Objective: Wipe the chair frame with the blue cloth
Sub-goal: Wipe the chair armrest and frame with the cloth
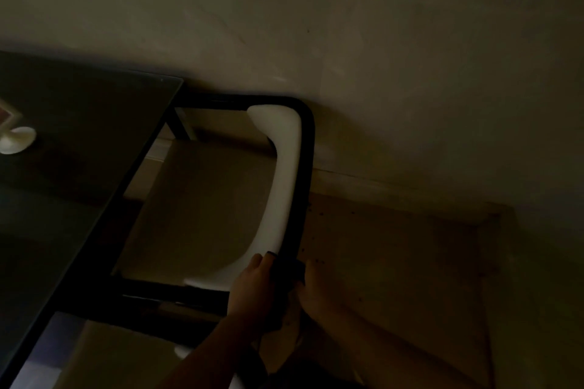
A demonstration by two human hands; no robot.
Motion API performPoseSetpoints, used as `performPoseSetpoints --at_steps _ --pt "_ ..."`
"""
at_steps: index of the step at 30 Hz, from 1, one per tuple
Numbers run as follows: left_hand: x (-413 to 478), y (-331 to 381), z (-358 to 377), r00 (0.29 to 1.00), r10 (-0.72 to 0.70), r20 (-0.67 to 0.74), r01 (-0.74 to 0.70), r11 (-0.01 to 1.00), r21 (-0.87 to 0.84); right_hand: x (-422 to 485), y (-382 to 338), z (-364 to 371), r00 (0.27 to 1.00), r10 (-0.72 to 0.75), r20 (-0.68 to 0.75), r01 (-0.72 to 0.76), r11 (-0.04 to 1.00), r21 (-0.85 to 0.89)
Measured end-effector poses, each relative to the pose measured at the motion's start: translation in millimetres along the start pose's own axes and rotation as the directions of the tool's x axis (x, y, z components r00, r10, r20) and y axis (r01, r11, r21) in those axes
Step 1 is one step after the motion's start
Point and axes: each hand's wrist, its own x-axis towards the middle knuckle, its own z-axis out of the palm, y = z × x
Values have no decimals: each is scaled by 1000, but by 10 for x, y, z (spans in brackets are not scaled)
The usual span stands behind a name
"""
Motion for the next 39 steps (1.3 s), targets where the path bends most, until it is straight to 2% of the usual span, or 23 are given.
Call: performPoseSetpoints --at_steps 6,10,18,19,22,25,29,34,39 --pt "643 172 -52 999 -11 -38 10 1000 -22 442 -226 -305 987 104 -123 -98 994 54" --pt "1251 308 -91 995 5 -101 -7 1000 -17 927 -393 -671 983 87 -159 -53 977 208" --pt "2506 540 -233 974 134 -185 -135 991 6 1956 -580 -1304 971 21 -240 69 930 362" --pt "2636 567 -258 969 156 -190 -156 988 14 2059 -593 -1361 967 17 -254 77 933 353" --pt "3018 608 -344 947 233 -219 -224 972 68 2378 -634 -1580 943 -20 -332 84 980 179" --pt "3413 701 -426 944 247 -218 -224 967 124 2706 -729 -1841 960 -15 -279 73 978 198" --pt "3931 927 -601 966 181 -185 -159 979 128 3109 -870 -2237 966 79 -246 -55 993 103" --pt "4186 1138 -720 994 105 -25 -103 990 96 3069 -800 -2626 973 32 -230 -35 999 -11" --pt "3831 1669 -613 945 300 131 -314 944 102 2372 -195 -2877 971 116 -211 -102 992 76"
